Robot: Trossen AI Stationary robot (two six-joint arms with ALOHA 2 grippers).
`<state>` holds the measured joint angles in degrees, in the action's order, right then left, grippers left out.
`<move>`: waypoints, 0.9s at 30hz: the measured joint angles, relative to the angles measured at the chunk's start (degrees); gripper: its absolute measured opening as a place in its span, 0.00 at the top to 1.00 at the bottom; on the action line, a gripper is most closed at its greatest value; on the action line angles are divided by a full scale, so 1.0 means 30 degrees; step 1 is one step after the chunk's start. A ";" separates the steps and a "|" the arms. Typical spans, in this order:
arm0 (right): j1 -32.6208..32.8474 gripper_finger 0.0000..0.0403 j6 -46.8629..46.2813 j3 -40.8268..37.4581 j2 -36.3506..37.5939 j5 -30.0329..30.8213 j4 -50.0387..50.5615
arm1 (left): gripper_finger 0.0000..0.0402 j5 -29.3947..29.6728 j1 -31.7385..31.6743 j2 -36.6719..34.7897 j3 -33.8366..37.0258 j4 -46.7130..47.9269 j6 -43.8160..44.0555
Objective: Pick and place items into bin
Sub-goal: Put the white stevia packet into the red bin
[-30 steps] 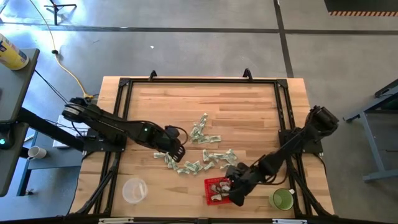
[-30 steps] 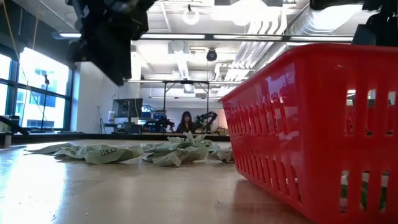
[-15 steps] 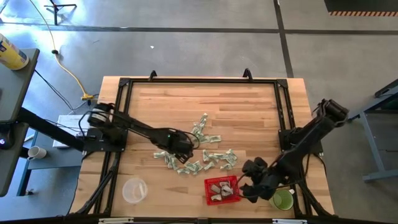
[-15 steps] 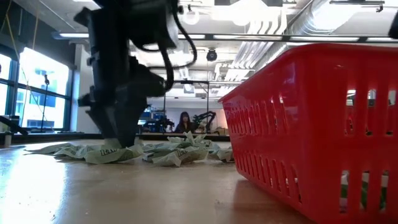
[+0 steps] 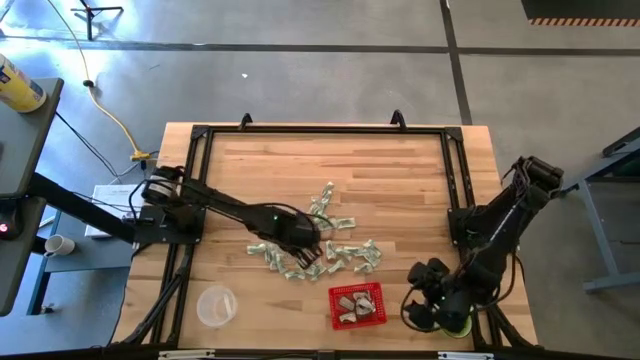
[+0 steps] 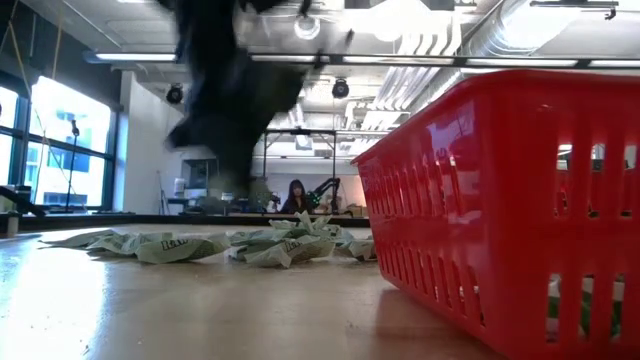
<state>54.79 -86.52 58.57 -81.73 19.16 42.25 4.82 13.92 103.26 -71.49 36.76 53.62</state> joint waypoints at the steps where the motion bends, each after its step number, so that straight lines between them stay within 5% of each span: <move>1: 0.0206 0.22 -0.0245 0.0000 0.0000 0.0000 0.0036 | 0.90 -0.0043 0.0396 -0.0128 -0.0955 -0.0489 -0.0389; 6: 0.0653 0.22 -0.0663 0.0000 0.0000 0.0064 0.0835 | 0.95 0.0022 0.1874 0.0385 -0.5159 -0.3942 -0.2727; 9: 0.0653 0.21 -0.0663 0.0000 0.0000 0.0080 0.1307 | 0.94 -0.0260 0.1848 0.2068 -0.6783 -0.3338 -0.2776; 14: 0.0625 0.21 -0.0602 0.0000 -0.0007 0.0256 0.2534 | 0.94 -0.4398 0.2177 0.5144 -0.7964 -0.5158 -0.2235; 17: 0.0398 0.21 -0.0299 0.0000 -0.0007 0.0510 0.3129 | 0.93 -0.4542 0.2750 0.6387 -0.8339 -0.5270 -0.2275; 22: -0.0030 0.21 -0.0015 0.0000 -0.0007 0.0651 0.3244 | 0.72 -0.3871 0.3219 0.6324 -0.8283 -0.4333 -0.1843; 27: -0.0548 0.21 0.0748 0.0000 -0.0007 0.1148 0.3495 | 0.45 -0.3377 0.3253 0.4385 -0.8312 0.0873 -0.2635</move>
<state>53.15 -84.28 58.57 -81.76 22.60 52.74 -5.31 23.68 116.41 -96.42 39.38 45.71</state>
